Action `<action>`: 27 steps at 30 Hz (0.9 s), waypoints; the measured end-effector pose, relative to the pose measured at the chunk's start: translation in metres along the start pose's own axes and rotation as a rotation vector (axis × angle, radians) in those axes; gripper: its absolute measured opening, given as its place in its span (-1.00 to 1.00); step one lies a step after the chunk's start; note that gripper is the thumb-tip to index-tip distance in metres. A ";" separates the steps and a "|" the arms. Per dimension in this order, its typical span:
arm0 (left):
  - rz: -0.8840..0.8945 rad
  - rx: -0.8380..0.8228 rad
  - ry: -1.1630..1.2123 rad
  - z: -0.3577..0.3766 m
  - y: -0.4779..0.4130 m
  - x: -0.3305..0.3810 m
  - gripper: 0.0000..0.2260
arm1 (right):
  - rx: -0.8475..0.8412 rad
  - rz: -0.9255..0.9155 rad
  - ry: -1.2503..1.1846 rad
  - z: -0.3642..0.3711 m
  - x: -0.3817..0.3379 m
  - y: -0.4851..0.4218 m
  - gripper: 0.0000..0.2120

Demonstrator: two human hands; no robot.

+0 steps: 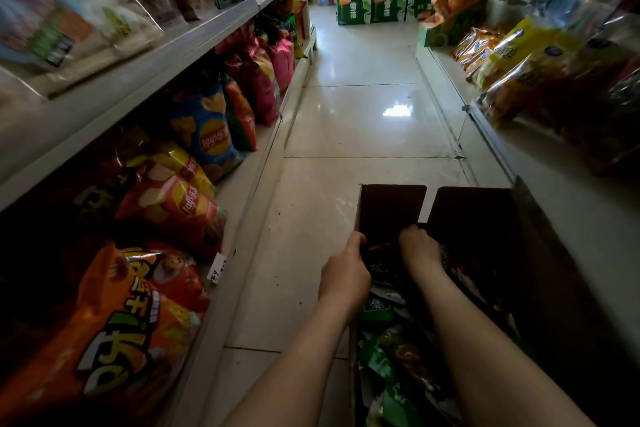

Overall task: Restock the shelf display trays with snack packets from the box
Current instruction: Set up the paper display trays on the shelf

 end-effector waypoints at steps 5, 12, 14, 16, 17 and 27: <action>0.011 0.024 -0.014 0.000 0.000 -0.002 -0.68 | 0.292 -0.067 -0.028 -0.032 0.001 0.019 -0.75; -0.012 -0.025 -0.029 0.005 0.002 0.001 -0.64 | 0.480 0.177 -0.501 -0.106 0.059 0.086 -0.86; -0.058 -0.039 -0.066 0.008 0.008 0.005 -0.67 | 0.465 0.302 -0.726 -0.117 0.082 0.112 -0.87; -0.119 -0.004 -0.104 0.003 0.015 0.020 -0.68 | 0.450 0.362 -0.929 -0.124 0.103 0.136 -0.89; -0.126 0.032 -0.065 0.000 0.019 0.038 -0.65 | 0.458 0.385 -1.026 -0.129 0.113 0.149 -0.92; -0.208 -0.304 1.833 -0.026 0.106 0.238 -0.70 | 0.315 0.354 -1.882 -0.205 0.131 0.222 -0.82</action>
Point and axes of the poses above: each hand's wrist, its own y-axis away from the middle knuckle, its own z-axis out of the palm, x = y × z, the point moved 7 cm from there along -y, towards the middle knuckle, and after that the axes turned 1 degree about -x, right-handed, at the moved point
